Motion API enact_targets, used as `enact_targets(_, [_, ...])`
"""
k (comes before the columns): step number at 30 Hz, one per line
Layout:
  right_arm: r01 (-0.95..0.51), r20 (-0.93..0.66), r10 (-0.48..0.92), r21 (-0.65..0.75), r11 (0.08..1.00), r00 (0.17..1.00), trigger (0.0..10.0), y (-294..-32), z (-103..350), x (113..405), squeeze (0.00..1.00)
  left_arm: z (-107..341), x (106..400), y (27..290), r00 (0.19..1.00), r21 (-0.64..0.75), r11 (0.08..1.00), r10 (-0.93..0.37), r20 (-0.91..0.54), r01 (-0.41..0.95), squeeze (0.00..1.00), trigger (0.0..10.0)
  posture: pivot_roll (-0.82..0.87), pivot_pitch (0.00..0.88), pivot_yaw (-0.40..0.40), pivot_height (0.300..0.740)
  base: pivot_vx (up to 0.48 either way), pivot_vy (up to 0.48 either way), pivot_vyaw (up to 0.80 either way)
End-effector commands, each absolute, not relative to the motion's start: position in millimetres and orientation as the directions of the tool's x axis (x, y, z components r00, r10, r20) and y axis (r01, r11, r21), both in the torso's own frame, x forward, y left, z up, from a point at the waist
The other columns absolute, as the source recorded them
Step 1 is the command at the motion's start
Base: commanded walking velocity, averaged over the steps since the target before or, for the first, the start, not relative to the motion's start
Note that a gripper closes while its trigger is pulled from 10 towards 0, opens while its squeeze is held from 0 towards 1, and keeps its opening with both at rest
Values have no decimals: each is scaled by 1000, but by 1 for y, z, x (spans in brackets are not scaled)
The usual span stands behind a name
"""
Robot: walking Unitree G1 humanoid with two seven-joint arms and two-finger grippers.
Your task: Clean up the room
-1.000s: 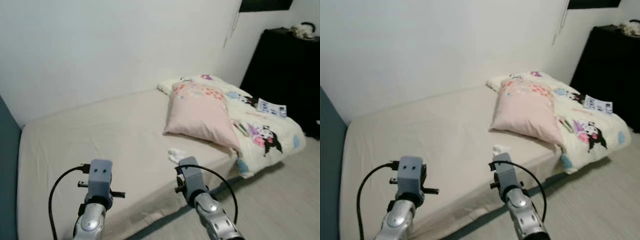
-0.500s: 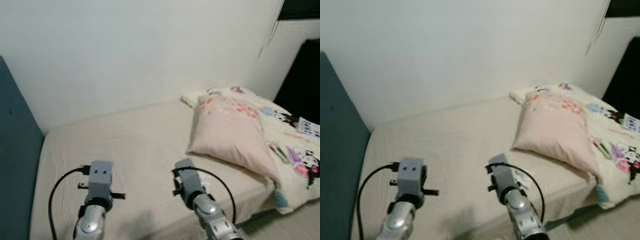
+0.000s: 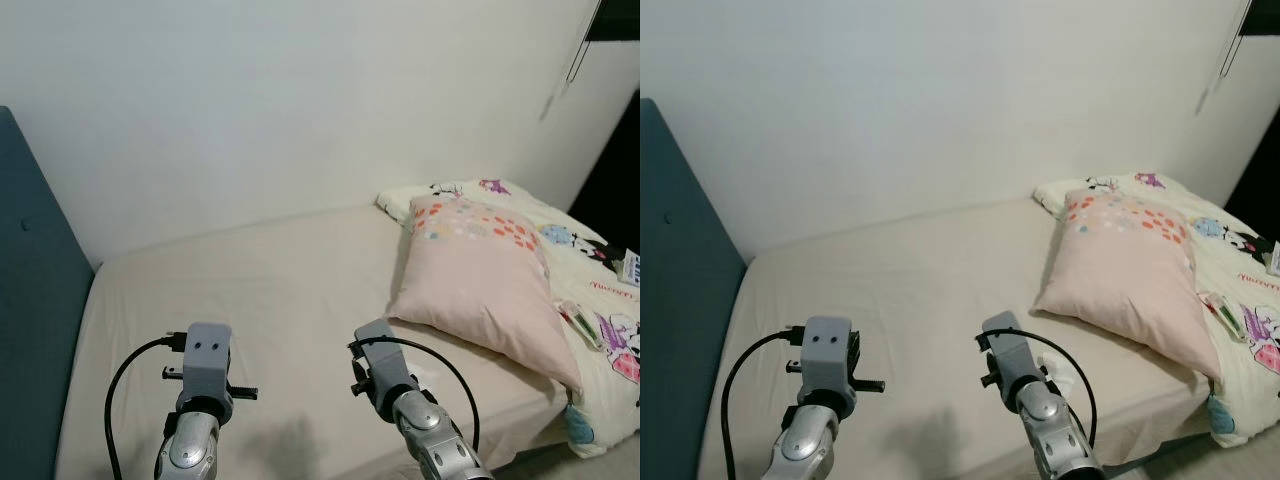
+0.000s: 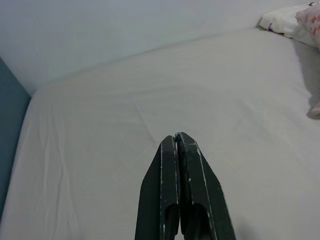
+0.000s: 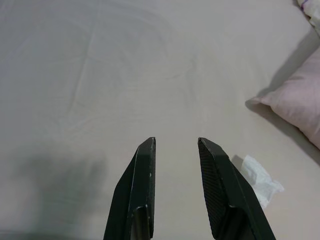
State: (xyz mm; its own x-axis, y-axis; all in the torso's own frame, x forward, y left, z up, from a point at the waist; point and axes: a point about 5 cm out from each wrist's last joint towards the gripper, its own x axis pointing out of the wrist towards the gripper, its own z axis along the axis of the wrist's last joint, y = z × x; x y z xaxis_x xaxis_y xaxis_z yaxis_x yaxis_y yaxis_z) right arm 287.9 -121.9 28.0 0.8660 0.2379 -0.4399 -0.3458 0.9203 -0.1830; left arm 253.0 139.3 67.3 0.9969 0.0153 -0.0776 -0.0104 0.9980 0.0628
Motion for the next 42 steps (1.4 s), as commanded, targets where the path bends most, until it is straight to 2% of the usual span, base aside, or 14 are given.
enact_targets(1, [-372, -447, 251, -206, 905, 858, 10000, -120, 26, 286, 0, 65, 252, 142, 996, 80, 997, 15, -87, -9, 0, 10000, -24, 0, -23, 740, 0, 0, 0])
enact_targets(5, [-381, -448, 259, -208, 901, 856, 10000, -119, 26, 285, 0, 65, 253, 142, 996, 80, 997, 15, -86, -8, 0, 10000, -23, 0, -24, 740, 0, 0, 0])
enact_targets(37, [-441, -443, 325, -188, 877, 836, 10000, -109, 28, 283, 0, 64, 252, 141, 994, 93, 996, -2, -107, 12, 0, 10000, -18, 0, -23, 740, 0, 0, 800])
enact_targets(42, [-429, -433, 320, -182, 885, 843, 10000, -110, 29, 284, 0, 64, 252, 139, 995, 90, 996, -16, -101, 25, 0, 10000, -20, 0, -22, 740, 0, 0, 0])
